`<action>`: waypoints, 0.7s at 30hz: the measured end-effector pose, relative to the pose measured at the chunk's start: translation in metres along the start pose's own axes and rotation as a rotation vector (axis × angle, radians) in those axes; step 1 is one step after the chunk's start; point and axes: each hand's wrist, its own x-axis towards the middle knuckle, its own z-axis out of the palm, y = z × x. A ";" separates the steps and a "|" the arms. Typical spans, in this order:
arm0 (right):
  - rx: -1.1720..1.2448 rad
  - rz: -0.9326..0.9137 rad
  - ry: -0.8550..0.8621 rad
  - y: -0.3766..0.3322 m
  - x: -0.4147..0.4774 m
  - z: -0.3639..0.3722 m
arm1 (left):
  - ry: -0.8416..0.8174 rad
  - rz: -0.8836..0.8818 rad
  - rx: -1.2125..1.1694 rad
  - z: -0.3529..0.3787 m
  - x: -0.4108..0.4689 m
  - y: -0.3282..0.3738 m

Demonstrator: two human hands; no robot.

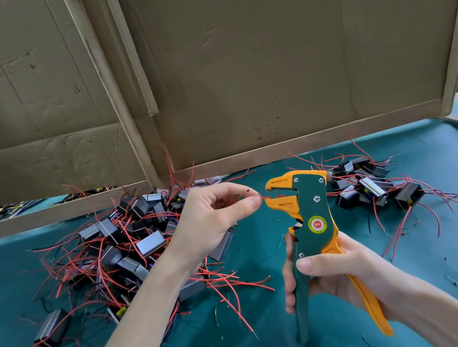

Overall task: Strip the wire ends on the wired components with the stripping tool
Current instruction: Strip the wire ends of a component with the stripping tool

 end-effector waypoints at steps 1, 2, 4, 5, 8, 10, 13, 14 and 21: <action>-0.009 -0.001 -0.004 0.000 0.000 0.000 | -0.003 -0.009 0.003 0.000 0.000 0.000; -0.021 -0.001 -0.010 -0.001 0.000 0.000 | -0.008 -0.015 0.006 -0.001 0.000 0.000; -0.053 0.000 -0.019 -0.001 -0.001 -0.001 | -0.020 -0.025 0.008 -0.002 0.000 0.000; -0.067 0.001 -0.019 -0.001 -0.001 -0.001 | -0.030 -0.028 0.012 -0.002 0.000 0.001; -0.101 0.006 -0.012 -0.002 -0.001 -0.002 | -0.061 -0.026 0.019 -0.003 -0.001 0.003; -0.127 0.002 -0.018 -0.003 -0.002 -0.002 | -0.072 -0.022 0.020 -0.004 -0.002 0.003; -0.149 0.000 -0.019 -0.004 -0.002 -0.001 | -0.088 -0.019 0.034 -0.005 -0.002 0.004; -0.158 0.002 -0.016 -0.005 -0.002 -0.001 | -0.094 -0.019 0.039 -0.005 -0.001 0.004; -0.196 0.043 0.097 0.002 -0.004 0.004 | -0.145 -0.002 0.062 -0.009 0.000 0.001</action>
